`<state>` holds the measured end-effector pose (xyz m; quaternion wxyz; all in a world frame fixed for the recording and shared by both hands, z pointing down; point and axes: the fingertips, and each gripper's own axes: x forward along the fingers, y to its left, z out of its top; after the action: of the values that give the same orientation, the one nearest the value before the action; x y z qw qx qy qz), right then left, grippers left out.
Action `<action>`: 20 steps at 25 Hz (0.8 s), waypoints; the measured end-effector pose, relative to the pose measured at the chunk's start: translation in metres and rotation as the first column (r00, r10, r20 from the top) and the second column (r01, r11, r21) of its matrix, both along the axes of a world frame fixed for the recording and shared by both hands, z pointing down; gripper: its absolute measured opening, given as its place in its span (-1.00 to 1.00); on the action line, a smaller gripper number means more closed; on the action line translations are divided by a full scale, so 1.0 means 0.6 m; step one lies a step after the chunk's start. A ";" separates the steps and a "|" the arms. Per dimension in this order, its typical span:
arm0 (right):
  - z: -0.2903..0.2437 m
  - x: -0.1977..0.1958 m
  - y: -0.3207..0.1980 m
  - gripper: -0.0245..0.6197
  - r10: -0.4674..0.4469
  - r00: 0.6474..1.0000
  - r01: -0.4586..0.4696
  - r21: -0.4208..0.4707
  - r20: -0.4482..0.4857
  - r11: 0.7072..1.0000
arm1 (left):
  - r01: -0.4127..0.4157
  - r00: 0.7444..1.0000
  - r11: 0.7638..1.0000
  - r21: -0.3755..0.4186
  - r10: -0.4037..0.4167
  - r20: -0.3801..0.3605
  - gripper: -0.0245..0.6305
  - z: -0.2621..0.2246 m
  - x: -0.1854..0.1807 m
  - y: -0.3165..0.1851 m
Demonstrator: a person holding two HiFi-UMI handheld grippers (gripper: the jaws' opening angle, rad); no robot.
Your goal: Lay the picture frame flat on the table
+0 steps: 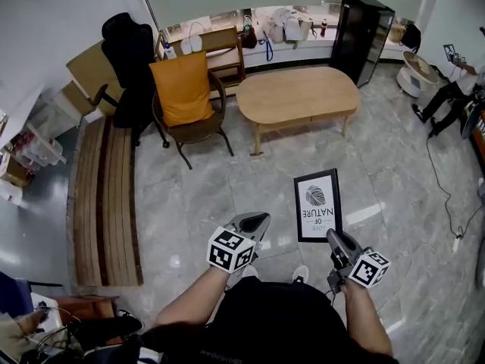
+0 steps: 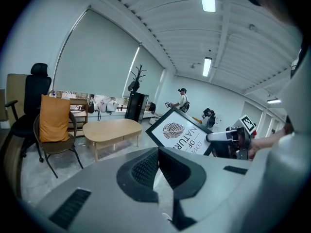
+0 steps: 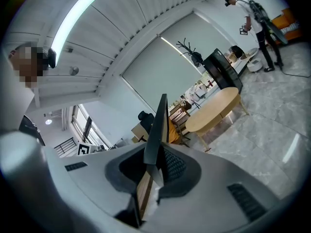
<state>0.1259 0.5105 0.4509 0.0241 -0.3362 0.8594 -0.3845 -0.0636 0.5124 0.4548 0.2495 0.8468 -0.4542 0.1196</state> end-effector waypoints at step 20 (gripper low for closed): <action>0.037 -0.086 -0.044 -0.79 0.067 0.997 -0.063 -0.108 0.040 0.992 | -0.099 0.995 0.991 -0.091 0.099 -0.005 -0.91 0.064 -0.091 -0.036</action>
<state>0.0740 0.4843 0.4731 0.0372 -0.3565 0.8254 -0.4362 -0.1182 0.4907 0.4934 0.2819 0.8560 -0.4057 0.1523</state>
